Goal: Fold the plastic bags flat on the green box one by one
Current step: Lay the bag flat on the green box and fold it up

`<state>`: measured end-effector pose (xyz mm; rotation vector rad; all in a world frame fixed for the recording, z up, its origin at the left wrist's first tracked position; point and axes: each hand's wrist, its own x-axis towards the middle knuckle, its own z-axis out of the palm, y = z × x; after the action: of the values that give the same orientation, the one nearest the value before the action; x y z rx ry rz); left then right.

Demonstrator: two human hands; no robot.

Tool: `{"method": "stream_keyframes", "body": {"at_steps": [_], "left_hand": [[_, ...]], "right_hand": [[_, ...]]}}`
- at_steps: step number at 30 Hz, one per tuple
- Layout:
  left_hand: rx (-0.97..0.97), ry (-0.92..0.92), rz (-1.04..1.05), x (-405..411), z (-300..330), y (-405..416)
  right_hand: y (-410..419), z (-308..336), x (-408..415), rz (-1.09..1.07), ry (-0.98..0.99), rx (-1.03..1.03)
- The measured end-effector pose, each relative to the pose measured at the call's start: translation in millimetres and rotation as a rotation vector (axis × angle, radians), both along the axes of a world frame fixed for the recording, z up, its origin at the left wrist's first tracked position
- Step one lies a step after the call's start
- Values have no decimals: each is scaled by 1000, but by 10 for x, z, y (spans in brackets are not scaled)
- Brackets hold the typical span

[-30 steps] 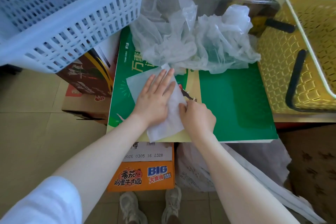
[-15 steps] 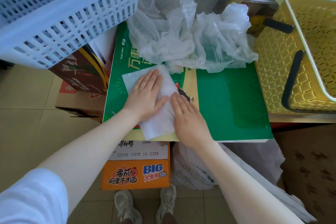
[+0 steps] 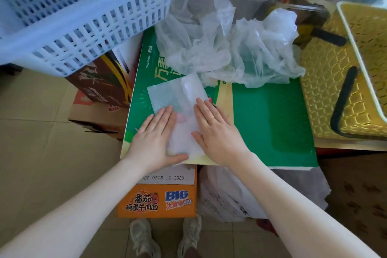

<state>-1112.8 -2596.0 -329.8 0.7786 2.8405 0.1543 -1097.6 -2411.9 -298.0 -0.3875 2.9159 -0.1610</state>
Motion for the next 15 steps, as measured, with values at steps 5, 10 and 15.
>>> {"method": "stream_keyframes", "body": {"at_steps": [5,10,15], "left_hand": [[15,52,1,-6,-22,-10],[31,39,2,13,-25,-22],[71,49,12,31,-12,-33]], "right_hand": [[-68,-207,-350,-21,-89,17],[-95,-242,-747,-91,-122,62],[-109,-89,-689,-74,-6,-23]]}}
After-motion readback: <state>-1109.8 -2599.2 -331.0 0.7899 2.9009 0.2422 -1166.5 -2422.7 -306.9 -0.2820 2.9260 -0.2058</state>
